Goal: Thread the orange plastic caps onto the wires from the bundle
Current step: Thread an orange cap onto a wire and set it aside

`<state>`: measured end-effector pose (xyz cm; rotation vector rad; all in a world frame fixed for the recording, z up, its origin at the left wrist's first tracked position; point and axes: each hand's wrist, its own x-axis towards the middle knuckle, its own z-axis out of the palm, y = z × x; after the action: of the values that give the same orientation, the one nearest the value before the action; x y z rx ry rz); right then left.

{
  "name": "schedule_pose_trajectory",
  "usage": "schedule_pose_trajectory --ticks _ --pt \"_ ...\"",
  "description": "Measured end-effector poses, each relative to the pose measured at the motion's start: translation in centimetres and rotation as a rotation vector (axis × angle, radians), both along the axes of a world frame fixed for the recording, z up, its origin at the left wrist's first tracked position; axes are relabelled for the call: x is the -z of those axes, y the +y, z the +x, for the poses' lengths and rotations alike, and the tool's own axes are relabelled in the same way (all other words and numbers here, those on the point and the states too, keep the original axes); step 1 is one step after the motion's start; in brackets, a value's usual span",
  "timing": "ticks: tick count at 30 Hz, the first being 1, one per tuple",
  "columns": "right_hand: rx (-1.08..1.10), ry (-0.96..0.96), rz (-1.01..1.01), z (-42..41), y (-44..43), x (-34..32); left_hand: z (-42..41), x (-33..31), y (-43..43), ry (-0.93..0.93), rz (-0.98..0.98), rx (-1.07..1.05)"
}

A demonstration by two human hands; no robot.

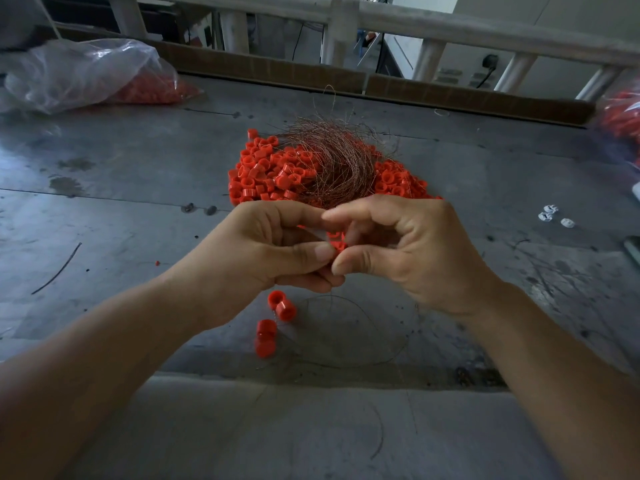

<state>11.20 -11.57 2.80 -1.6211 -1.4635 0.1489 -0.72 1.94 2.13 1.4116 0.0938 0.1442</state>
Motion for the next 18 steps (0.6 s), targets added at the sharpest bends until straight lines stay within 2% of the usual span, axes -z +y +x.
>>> schedule_pose_trajectory --ticks 3,7,9,11,18 --pt "-0.067 -0.092 -0.111 0.2 0.1 -0.1 0.0 0.1 0.0 0.017 0.001 0.017" --pt "-0.012 -0.16 -0.125 0.0 0.0 -0.3 -0.2 0.1 -0.4 -0.012 -0.04 0.051" --pt "-0.006 -0.191 -0.138 -0.1 0.0 -0.4 -0.3 0.1 -0.7 -0.034 0.015 0.058" --pt "-0.013 -0.205 -0.15 -0.3 0.0 -0.4 -0.3 0.0 -0.9 -0.046 0.071 0.034" --pt "0.005 -0.171 -0.077 -1.3 0.2 -0.2 -0.6 -0.4 -1.3 -0.109 0.031 -0.01"
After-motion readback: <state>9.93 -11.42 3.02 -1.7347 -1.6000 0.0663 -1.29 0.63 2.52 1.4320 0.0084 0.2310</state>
